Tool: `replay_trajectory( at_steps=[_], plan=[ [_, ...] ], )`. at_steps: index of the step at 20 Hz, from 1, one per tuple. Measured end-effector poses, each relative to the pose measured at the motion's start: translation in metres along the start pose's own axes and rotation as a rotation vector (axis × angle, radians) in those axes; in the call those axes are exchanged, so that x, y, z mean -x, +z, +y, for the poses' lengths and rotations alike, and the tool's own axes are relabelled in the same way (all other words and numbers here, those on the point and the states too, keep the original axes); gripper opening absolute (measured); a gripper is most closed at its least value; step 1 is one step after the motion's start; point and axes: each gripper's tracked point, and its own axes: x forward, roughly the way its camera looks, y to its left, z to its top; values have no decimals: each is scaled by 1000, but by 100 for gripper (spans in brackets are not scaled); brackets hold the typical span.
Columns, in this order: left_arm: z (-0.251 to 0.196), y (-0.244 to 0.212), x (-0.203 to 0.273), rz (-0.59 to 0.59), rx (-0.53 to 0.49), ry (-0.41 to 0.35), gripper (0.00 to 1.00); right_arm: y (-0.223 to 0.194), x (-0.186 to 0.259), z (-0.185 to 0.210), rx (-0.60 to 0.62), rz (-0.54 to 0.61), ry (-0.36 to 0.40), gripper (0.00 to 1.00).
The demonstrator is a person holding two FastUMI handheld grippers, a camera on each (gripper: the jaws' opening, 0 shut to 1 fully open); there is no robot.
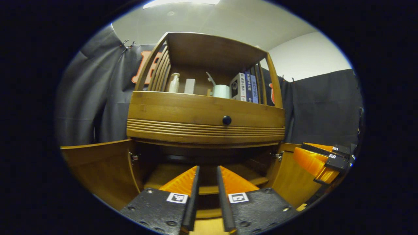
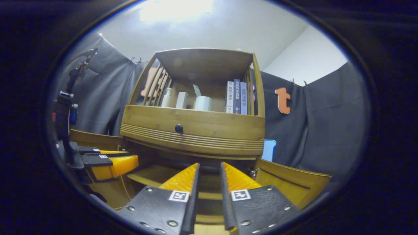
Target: Open the right door of the double-door shoe cabinet with the right hand, and open the left door with the left hand.
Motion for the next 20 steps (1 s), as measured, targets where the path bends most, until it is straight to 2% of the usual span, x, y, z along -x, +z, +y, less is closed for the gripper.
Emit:
replay_trajectory(
  at_steps=[1, 4, 5, 8, 9, 13, 14, 15, 16, 18, 20],
  plan=[
    [-5, -2, -2, -1, 1, -12, 56, -2, 2, -1, -8, 7, -6, 38],
    [-9, -9, -4, 7, 0, -15, 99, -11, 6, 0, -12, 37, -10, 82],
    [-11, -10, -8, 5, 0, -21, 96, -11, 7, 0, -13, 40, -12, 97],
    [-16, -10, -9, -4, 7, -62, 96, -12, 15, 1, 10, 41, -33, 98],
    [-19, -11, -12, -3, 13, -75, 92, -13, 17, 0, 22, 45, -47, 98],
    [-30, -17, -17, 13, 16, -116, 96, -17, 25, 0, 23, 58, -73, 98],
    [-30, -17, -17, 13, 13, -121, 99, -18, 28, -1, 21, 60, -79, 98],
    [-31, -16, -17, 12, 9, -125, 92, -18, 31, -2, 19, 61, -86, 97],
    [-32, -15, -16, 8, 8, -132, 92, -19, 33, -4, 16, 62, -94, 97],
    [-35, -12, -15, 3, 9, -146, 99, -20, 36, -7, 7, 64, -109, 98],
    [-35, -11, -14, 0, 7, -151, 96, -20, 38, -8, -8, 64, -119, 98]
  ],
)
